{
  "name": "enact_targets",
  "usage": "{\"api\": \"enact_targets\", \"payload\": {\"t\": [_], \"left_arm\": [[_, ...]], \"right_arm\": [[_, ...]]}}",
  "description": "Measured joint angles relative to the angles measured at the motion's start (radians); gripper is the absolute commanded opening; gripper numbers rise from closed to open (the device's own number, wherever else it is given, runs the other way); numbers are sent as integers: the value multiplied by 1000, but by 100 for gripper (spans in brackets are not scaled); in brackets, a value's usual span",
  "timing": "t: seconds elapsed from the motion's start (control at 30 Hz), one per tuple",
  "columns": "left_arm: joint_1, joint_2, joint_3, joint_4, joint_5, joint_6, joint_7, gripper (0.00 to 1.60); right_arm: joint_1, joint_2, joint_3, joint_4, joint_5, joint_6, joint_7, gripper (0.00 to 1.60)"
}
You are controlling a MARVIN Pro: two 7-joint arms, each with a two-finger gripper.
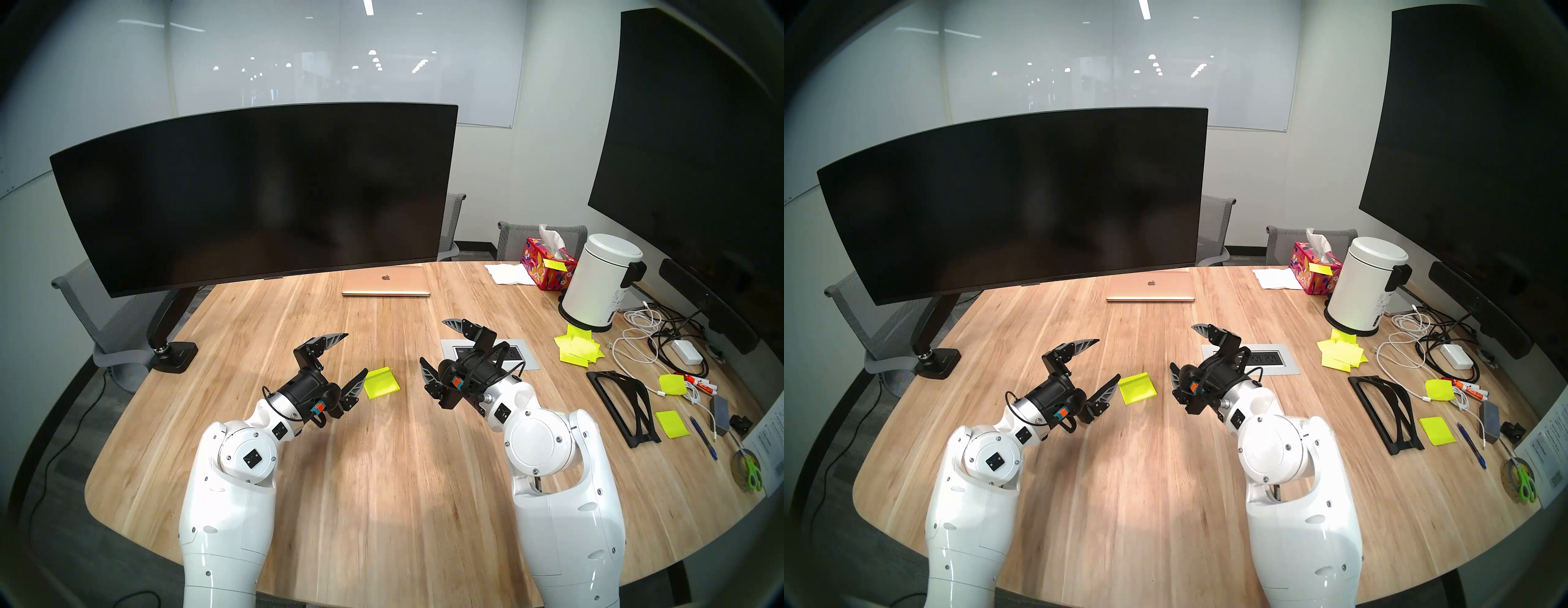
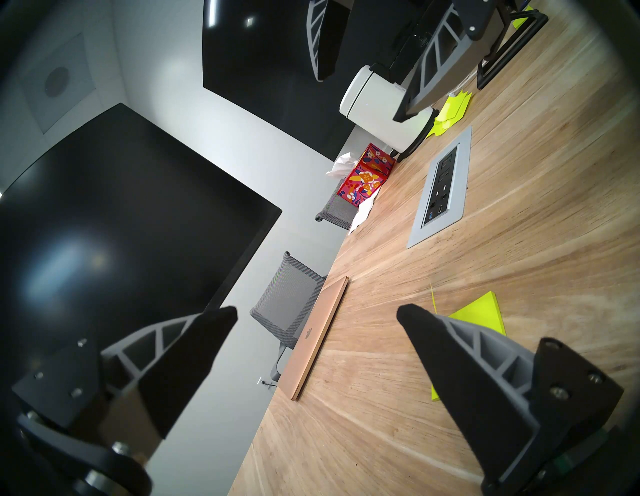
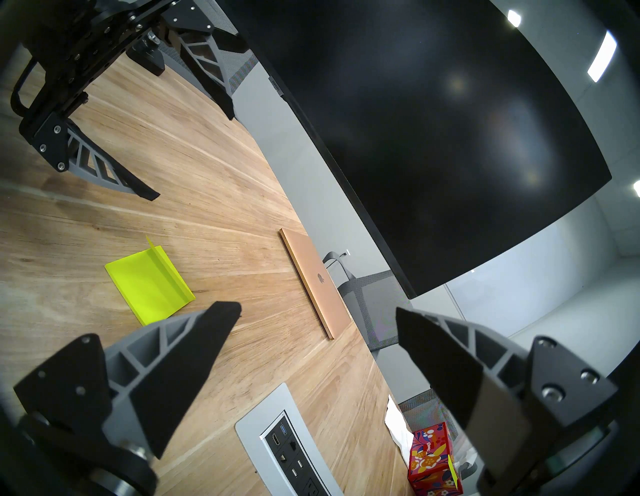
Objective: Peel one sticky note off the pad and stick it onto the monitor, then press it flat
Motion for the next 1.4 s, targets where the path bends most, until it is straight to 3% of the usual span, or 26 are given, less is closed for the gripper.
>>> {"api": "enact_targets", "payload": {"t": [0.57,1.4], "left_arm": [[0,0,0,0,0,0,0,160],[1,4,-1,-2,-17,-9,-20,160]], "right_arm": [[80,0,-48,72,-117,72,26,160],[119,23,46,96,-37,7,81,160]]}}
